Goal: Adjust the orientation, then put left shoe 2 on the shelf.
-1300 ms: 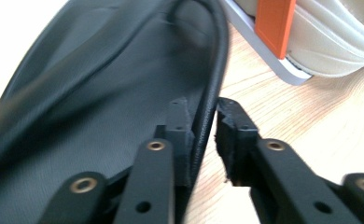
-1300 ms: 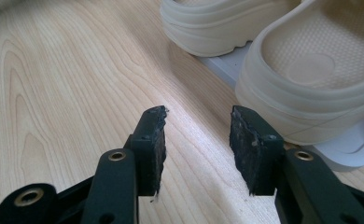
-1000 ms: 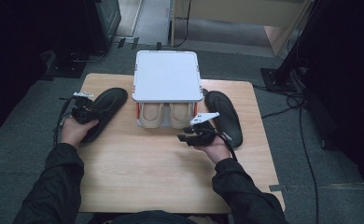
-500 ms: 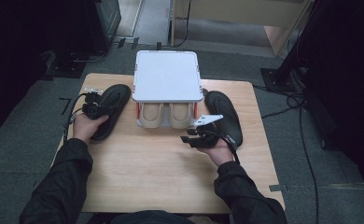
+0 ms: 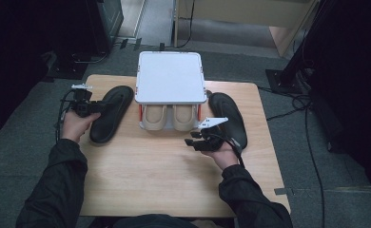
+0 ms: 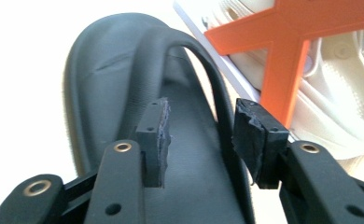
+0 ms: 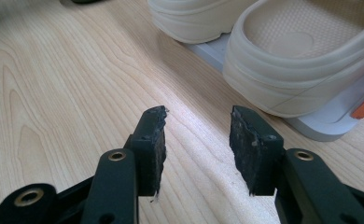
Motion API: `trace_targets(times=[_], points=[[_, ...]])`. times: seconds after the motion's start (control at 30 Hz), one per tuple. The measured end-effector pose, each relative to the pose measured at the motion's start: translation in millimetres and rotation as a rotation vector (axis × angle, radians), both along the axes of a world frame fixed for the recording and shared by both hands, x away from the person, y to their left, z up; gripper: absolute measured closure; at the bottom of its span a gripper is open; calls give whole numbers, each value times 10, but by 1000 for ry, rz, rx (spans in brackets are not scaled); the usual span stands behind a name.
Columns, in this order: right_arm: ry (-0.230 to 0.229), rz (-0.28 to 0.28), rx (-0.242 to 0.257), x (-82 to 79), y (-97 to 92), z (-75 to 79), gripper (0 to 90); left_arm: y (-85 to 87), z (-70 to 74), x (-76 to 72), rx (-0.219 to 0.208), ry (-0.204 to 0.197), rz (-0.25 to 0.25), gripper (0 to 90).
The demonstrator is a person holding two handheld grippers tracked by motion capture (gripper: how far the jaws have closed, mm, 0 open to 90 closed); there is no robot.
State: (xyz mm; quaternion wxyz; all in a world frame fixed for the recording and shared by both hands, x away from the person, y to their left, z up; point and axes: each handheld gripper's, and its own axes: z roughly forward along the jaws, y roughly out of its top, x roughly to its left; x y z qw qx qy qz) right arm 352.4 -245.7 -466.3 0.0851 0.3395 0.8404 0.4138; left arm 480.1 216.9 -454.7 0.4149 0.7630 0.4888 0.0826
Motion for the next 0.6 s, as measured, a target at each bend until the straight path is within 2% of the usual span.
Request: trace_targets(times=[0.13, 0.33, 0.37, 0.43, 0.6], points=[[2, -4, 0, 2, -5, -5, 560, 53, -33, 32, 21, -13, 13, 508], [4, -5, 0, -2, -14, -11, 560, 150, -141, 102, 16, -35, 56, 470], [5, -7, -2, -6, -16, -12, 560, 154, -157, 117, 11, -27, 57, 474], [4, -8, -1, -9, -19, -11, 560, 140, -180, 172, 27, 23, 35, 471], [4, -9, -1, -1, -15, -18, 560, 70, -297, 225, 66, 49, 17, 475]])
